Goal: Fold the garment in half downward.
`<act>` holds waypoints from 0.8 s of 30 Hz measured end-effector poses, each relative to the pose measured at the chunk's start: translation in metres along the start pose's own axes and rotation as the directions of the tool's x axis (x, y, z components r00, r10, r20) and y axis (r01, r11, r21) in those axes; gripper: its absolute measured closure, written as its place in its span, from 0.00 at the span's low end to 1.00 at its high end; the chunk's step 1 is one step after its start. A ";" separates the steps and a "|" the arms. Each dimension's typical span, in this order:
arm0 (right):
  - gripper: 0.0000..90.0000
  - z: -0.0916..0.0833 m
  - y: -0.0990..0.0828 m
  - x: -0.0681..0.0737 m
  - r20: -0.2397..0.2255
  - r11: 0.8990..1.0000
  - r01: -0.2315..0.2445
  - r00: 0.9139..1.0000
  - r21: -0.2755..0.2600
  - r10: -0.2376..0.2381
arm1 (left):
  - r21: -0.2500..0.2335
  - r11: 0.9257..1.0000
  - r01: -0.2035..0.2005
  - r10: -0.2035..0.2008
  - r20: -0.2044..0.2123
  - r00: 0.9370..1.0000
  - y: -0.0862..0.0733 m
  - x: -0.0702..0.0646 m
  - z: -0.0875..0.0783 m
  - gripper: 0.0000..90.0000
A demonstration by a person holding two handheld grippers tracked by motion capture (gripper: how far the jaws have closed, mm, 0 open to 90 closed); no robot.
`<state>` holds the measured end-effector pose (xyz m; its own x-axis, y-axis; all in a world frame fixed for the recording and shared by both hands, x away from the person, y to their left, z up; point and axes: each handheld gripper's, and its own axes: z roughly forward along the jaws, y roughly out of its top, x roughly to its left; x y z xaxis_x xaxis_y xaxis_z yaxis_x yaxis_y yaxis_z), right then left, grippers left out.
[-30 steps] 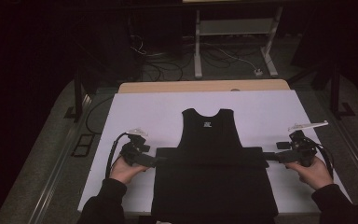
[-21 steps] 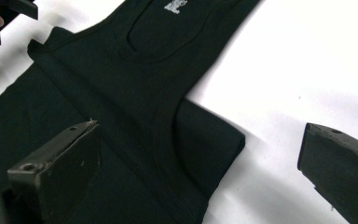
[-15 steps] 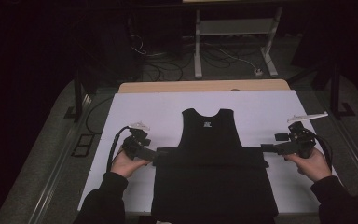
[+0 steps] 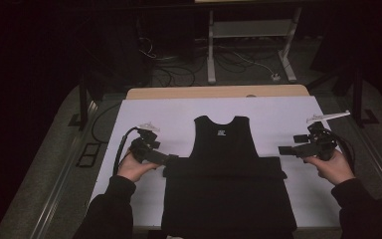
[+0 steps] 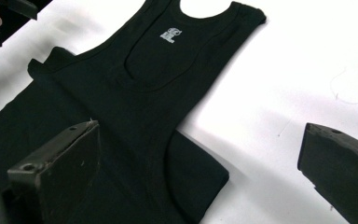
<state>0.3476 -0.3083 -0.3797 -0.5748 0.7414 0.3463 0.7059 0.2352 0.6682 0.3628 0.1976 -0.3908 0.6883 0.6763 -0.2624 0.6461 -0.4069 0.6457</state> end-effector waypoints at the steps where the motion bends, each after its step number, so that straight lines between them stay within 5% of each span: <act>1: 0.00 0.000 0.001 0.000 0.001 1.000 -0.006 1.000 0.000 0.006 | -0.003 1.000 0.003 -0.003 0.001 1.000 0.001 0.000 0.000 0.00; 24: 0.00 0.008 0.037 -0.005 0.013 1.000 0.026 1.000 -0.002 -0.026 | 0.000 0.999 -0.039 0.039 -0.013 0.999 0.042 0.008 0.000 0.00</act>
<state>0.3794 -0.2982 -0.3617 -0.5872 0.7434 0.3203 0.6900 0.2528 0.6782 0.3951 0.1857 -0.3659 0.7084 0.6681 -0.2275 0.6190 -0.4332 0.6551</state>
